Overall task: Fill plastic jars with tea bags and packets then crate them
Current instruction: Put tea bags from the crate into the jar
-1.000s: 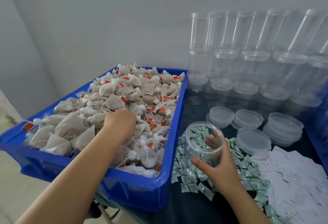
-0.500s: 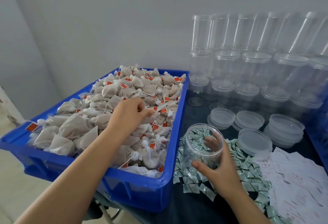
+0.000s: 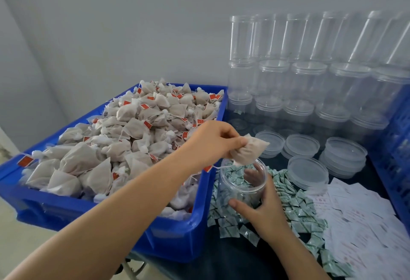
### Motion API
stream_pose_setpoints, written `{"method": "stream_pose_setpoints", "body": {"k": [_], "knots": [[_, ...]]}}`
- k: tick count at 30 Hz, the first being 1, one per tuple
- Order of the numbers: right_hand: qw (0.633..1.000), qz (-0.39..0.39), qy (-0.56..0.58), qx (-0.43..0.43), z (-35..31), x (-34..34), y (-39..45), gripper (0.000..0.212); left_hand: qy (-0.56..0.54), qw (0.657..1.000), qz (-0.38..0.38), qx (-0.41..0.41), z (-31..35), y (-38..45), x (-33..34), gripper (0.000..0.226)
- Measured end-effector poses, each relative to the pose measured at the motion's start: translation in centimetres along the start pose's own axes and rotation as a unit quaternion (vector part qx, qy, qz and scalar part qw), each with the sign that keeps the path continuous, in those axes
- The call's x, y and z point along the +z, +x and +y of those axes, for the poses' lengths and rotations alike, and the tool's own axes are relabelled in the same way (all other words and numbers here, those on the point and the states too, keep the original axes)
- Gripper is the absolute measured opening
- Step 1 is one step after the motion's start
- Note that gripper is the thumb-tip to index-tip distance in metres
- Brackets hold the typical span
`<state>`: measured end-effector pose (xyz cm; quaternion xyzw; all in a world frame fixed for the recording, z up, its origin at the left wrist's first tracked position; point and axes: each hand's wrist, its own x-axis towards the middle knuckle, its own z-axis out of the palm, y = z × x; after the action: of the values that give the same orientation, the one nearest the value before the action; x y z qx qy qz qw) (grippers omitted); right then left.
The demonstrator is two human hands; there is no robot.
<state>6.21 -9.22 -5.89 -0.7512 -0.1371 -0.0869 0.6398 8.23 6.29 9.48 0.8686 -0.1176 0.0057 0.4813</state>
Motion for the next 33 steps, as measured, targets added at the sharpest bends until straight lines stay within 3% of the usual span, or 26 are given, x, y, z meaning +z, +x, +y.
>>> {"method": "stream_pose_setpoints", "body": {"k": [5, 10, 17, 20, 25, 28, 33], "knots": [[1.0, -0.007, 0.015, 0.0, 0.0, 0.0, 0.1, 0.073, 0.13, 0.99, -0.048, 0.015, 0.1, 0.2, 1.8, 0.01], [0.999, -0.008, 0.035, 0.0, -0.1, 0.0, 0.2, 0.064, 0.259, 0.963, -0.047, 0.054, 0.3, 0.1, 2.3, 0.015], [0.999, -0.015, 0.05, 0.015, 0.1, 0.1, 0.1, 0.095, 0.425, 0.894, -0.103, 0.102, 0.9, -0.1, 2.4, 0.012], [0.998, -0.021, 0.057, 0.015, 0.0, 0.1, 0.1, 0.1, 0.459, 0.868, -0.154, 0.106, 1.4, 0.0, 3.3, 0.015], [0.998, -0.022, 0.056, -0.004, -0.6, 0.1, 0.1, 0.086, 0.501, 0.833, -0.207, 0.112, 2.0, 0.4, 4.0, 0.022], [0.999, -0.017, 0.044, 0.004, -0.3, 0.0, 0.1, 0.094, 0.51, 0.819, -0.234, 0.119, 2.5, 0.6, 4.1, 0.016], [0.999, -0.017, 0.033, 0.004, -0.1, -0.1, 0.2, 0.096, 0.512, 0.807, -0.27, 0.116, 2.4, 1.2, 4.4, 0.038]]}}
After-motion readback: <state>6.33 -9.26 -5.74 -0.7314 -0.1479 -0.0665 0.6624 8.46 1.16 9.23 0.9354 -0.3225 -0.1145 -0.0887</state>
